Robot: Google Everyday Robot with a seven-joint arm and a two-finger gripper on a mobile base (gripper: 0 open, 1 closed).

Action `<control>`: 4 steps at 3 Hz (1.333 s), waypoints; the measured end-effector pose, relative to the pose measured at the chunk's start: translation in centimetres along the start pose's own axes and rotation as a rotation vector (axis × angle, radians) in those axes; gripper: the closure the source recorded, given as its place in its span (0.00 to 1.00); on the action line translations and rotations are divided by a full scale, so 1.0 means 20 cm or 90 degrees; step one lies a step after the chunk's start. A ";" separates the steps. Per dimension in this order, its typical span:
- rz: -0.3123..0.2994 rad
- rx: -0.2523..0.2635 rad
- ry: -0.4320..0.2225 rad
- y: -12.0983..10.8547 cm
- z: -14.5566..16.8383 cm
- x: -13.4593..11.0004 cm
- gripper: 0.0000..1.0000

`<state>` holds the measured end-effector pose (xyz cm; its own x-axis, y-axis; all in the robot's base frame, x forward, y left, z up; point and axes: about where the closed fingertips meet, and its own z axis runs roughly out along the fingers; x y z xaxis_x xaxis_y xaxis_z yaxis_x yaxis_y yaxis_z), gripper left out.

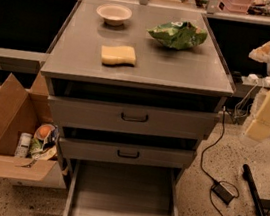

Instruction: Place sponge into bottom drawer

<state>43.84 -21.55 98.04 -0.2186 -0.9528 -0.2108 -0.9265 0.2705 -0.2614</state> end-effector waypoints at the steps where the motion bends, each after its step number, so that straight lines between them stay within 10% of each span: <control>1: 0.000 0.000 0.000 0.00 0.00 0.00 0.00; 4: -0.048 0.000 -0.179 -0.43 0.38 -0.35 0.00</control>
Offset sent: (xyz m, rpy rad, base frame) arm 0.0945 0.0239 -0.0161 0.1345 -0.0614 0.1050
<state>55.73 -16.11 94.68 -0.0563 -0.8943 -0.4439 -0.9369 0.2010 -0.2860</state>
